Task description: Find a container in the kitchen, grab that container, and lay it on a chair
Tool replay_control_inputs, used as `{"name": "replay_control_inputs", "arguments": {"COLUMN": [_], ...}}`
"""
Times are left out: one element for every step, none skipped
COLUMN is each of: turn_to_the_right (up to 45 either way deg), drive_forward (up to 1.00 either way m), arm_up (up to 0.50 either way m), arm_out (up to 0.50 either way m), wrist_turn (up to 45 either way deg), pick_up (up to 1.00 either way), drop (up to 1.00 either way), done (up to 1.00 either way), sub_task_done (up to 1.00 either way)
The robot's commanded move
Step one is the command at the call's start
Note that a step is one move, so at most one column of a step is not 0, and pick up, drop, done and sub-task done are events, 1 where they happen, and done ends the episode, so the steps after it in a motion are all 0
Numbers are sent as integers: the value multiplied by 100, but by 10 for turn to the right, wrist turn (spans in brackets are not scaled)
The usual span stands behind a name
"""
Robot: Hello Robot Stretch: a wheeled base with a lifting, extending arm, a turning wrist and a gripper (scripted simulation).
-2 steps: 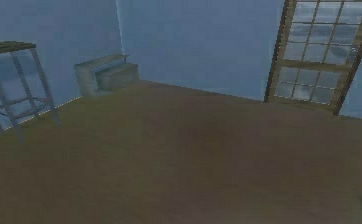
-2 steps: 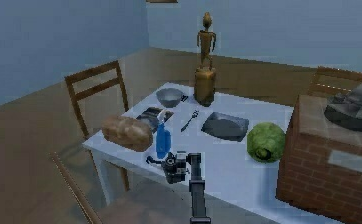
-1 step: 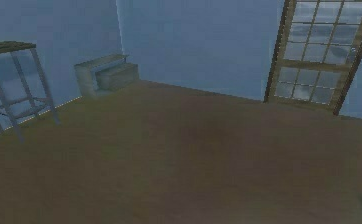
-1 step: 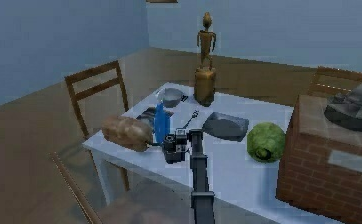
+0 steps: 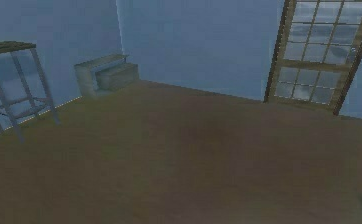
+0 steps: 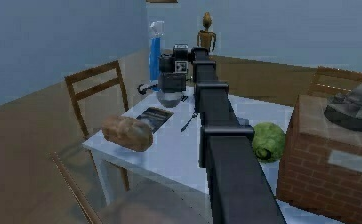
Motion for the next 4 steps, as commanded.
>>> {"name": "replay_control_inputs", "arguments": {"turn_to_the_right": [0, 0, 0, 0], "drive_forward": [0, 0, 0, 0], "arm_up": [0, 0, 0, 0], "arm_out": [0, 0, 0, -40], "wrist_turn": [-450, -450, -210, 0], "pick_up": [0, 0, 0, 0], "drop": [0, 0, 0, 0], "done": [0, 0, 0, 0], "sub_task_done": [0, 0, 0, 0]}}
